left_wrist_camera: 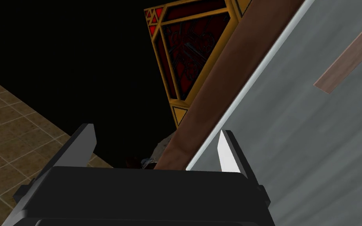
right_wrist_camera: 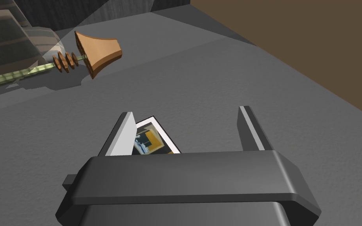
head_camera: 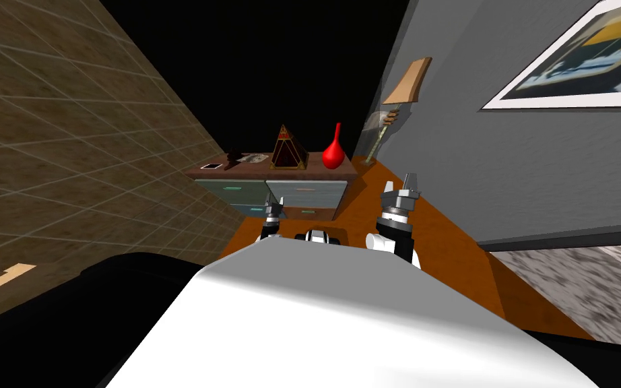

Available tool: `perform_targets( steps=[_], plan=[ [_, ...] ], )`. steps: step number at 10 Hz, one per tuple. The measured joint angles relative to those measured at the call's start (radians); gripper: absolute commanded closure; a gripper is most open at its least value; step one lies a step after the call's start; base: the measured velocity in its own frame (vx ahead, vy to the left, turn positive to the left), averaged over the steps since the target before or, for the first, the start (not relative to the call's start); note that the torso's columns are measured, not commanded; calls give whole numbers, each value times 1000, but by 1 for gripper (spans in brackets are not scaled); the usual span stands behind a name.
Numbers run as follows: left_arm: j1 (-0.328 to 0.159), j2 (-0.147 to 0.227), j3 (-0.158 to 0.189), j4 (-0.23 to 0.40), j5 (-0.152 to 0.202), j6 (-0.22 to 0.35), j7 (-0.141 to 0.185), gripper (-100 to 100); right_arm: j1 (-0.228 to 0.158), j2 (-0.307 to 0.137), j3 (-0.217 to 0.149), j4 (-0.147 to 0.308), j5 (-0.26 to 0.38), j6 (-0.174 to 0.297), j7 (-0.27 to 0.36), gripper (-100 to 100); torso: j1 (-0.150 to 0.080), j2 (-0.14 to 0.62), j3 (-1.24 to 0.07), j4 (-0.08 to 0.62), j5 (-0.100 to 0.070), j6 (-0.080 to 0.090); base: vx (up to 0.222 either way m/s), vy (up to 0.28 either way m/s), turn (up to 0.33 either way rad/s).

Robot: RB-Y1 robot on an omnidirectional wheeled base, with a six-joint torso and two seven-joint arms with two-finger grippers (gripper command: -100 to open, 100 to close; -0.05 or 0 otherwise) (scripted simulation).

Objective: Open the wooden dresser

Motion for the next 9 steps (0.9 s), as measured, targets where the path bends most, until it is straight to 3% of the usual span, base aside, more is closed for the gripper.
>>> perform_targets(
  steps=[5, 9],
  plan=[
    [0, 24, 3, 124, 5, -28, 52, -100, 0, 0, 0, 0, 0, 0, 0, 0, -1, 0, 0, 0, 0, 0, 134, -110, 10],
    [2, 69, 7, 220, 10, -42, 100, -100, 0, 0, 0, 0, 0, 0, 0, 0, 0, 2, 1, 0, 0, 0, 148, -119, 11]
  ],
)
